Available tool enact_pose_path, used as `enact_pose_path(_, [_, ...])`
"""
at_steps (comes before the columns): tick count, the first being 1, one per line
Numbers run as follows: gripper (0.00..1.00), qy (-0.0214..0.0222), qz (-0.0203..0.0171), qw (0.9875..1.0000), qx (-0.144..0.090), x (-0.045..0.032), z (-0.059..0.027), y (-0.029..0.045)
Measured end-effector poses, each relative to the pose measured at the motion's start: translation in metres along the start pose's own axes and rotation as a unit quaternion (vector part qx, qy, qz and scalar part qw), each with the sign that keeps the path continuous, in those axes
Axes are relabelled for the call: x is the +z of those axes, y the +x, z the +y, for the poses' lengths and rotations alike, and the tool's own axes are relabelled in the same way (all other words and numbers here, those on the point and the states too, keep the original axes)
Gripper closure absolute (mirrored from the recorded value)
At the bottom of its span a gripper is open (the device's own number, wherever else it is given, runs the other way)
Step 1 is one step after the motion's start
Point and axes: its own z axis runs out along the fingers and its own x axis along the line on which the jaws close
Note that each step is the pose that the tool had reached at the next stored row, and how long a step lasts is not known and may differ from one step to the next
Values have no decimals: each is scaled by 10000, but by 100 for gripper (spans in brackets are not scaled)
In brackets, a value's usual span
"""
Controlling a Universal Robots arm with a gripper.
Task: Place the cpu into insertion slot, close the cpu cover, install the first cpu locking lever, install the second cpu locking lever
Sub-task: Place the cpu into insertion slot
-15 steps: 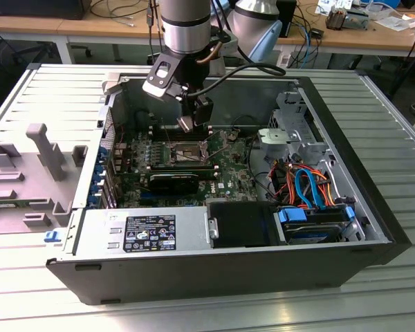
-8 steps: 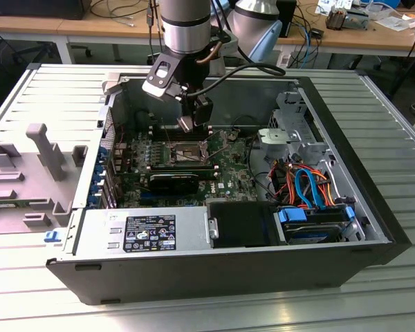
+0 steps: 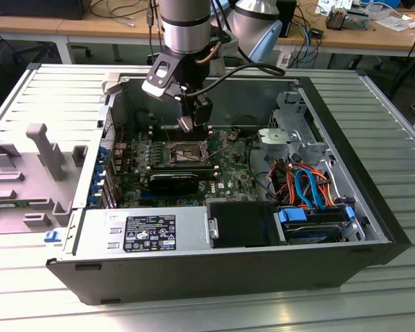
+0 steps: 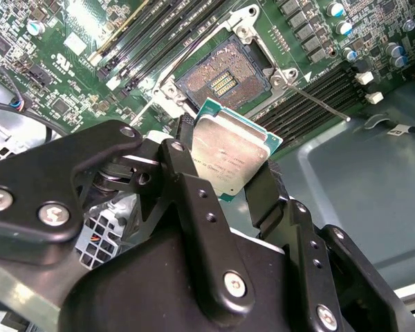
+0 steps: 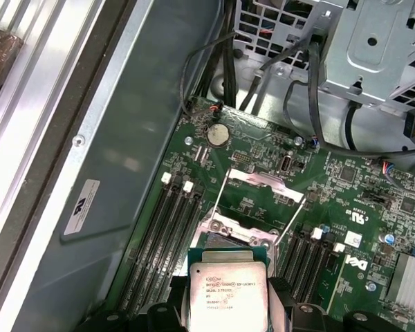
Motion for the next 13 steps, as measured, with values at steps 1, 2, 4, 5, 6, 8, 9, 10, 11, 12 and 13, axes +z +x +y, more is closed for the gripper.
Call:
enact_pose_path(1, [45, 0, -1, 10000, 6, 0, 0, 0])
enact_pose_path(2, [45, 0, -1, 10000, 11, 0, 0, 0])
enact_pose_path(4, [45, 0, -2, 10000, 23, 0, 0, 0])
enact_pose_path(5, [45, -1, -2, 10000, 28, 0, 0, 0])
enact_pose_path(6, [45, -1, -3, 10000, 31, 0, 0, 0])
enact_pose_path(8, [45, -1, -4, 10000, 44, 0, 0, 0])
enact_pose_path(9, [45, -1, -5, 10000, 50, 1, 0, 0])
enact_pose_path(10, [45, -1, -5, 10000, 54, 1, 0, 0])
enact_pose_path(11, [45, -1, -5, 10000, 58, 1, 0, 0])
enact_pose_path(12, [45, -1, -6, 10000, 62, 1, 0, 0])
enact_pose_path(13, [45, -1, -6, 10000, 66, 1, 0, 0])
